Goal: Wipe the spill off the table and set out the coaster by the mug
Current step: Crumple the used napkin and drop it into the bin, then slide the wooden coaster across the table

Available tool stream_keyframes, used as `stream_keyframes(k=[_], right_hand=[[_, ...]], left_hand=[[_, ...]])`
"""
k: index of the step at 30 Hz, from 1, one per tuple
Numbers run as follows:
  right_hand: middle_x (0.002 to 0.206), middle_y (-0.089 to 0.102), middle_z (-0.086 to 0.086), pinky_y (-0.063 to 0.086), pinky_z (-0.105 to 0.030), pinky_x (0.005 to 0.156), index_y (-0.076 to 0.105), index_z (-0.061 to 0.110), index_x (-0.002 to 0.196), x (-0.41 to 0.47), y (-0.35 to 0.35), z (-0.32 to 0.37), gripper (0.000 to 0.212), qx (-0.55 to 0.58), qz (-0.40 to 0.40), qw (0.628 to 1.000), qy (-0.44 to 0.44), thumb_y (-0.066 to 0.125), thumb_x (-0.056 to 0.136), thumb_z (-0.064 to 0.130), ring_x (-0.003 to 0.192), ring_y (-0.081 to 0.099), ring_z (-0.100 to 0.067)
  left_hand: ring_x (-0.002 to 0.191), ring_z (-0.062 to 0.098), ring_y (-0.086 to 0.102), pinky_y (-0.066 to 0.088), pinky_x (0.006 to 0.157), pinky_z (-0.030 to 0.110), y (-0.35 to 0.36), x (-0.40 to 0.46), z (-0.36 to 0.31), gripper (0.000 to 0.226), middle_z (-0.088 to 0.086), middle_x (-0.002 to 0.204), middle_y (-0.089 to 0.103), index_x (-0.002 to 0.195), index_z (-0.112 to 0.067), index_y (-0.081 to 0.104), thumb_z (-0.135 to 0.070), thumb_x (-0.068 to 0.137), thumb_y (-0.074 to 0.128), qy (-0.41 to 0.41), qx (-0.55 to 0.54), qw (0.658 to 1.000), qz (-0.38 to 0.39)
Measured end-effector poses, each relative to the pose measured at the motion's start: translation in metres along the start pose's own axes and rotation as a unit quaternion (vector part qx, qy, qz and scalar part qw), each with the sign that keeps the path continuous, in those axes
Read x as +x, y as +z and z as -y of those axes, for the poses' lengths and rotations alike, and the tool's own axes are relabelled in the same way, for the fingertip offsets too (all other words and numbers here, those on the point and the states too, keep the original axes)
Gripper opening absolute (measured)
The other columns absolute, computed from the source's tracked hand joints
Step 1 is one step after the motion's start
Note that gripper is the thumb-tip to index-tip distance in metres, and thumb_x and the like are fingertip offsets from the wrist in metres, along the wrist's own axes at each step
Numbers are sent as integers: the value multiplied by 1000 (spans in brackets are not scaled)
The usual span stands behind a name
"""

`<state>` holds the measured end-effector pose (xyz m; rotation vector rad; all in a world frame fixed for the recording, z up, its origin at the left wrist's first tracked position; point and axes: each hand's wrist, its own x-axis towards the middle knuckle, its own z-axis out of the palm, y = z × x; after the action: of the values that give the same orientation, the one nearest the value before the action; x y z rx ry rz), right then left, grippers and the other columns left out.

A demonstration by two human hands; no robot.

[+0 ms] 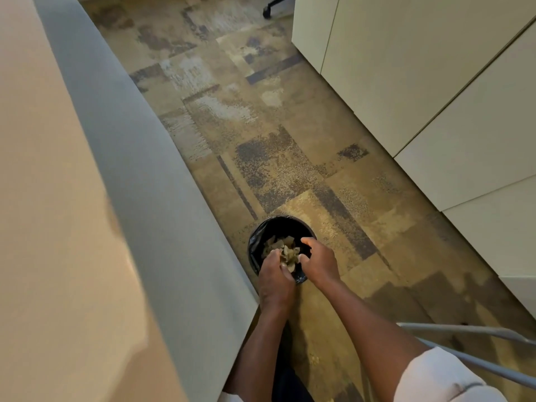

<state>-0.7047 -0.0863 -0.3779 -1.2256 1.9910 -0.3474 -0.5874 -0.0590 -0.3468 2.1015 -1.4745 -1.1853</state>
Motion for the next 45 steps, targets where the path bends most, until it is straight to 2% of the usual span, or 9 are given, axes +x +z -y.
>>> stream_keyframes(k=[9,13,17,21,24,28,35,41,45], right_hand=[[134,57,-6,45,-38,97,50,13,135,-17,-42,60,40,-28,-63,995,-72,45,98,29,123,53,-24],[148,46,-8,36,-37,107,42,13,143,-28,-79,95,46,-34,-100,988,-111,44,100,30,135,43,-23],[146,47,-9,36,-38,108,41,10,143,-47,-123,133,48,-50,-148,976,-151,44,100,33,134,44,-25],[130,57,-13,43,-39,93,50,8,132,-63,-159,176,43,-57,-197,962,-183,47,97,34,119,52,-30],[129,58,-12,46,-42,94,52,11,132,-76,-179,215,41,-44,-216,951,-215,49,95,29,119,52,-32],[116,66,-8,52,-41,86,61,16,119,-96,-191,279,31,-24,-245,924,-294,48,92,23,107,60,-27],[104,68,1,57,-38,76,56,24,124,-150,-153,384,33,10,-216,890,-402,55,92,32,89,65,-15],[106,71,1,58,-38,79,54,27,125,-199,-75,442,30,-9,-158,878,-452,54,95,32,90,68,-18],[100,71,5,57,-38,78,57,29,120,-231,-18,464,28,-16,-81,871,-484,56,93,27,87,69,-17]], left_hand=[[132,28,46,45,104,47,-31,-13,-58,44,8,143,47,139,-16,41,-21,96,41,16,9,999,-31],[149,21,20,25,120,41,-62,-28,-102,57,4,162,20,155,-14,18,-22,102,37,54,7,997,-47],[152,18,11,18,123,37,-91,-42,-136,61,4,165,12,156,-14,10,-24,102,37,113,-9,990,-81],[150,21,17,23,121,37,-130,-59,-172,59,5,164,15,156,-14,13,-24,102,36,156,-24,980,-125],[147,21,25,26,120,35,-166,-77,-199,55,7,160,25,154,-13,22,-35,104,32,181,-56,966,-174],[137,22,41,38,107,34,-236,-90,-218,56,5,152,39,150,-17,29,-45,102,37,221,-54,937,-266],[112,19,61,50,78,28,-353,-97,-174,58,0,139,50,149,-26,27,-35,97,50,233,-39,905,-353],[101,12,64,42,75,16,-435,-108,-90,23,-7,122,55,119,-31,58,-29,97,53,184,-9,893,-411],[92,8,61,48,73,20,-488,-116,-14,14,-8,108,57,106,-32,61,-29,95,53,149,4,884,-442]])
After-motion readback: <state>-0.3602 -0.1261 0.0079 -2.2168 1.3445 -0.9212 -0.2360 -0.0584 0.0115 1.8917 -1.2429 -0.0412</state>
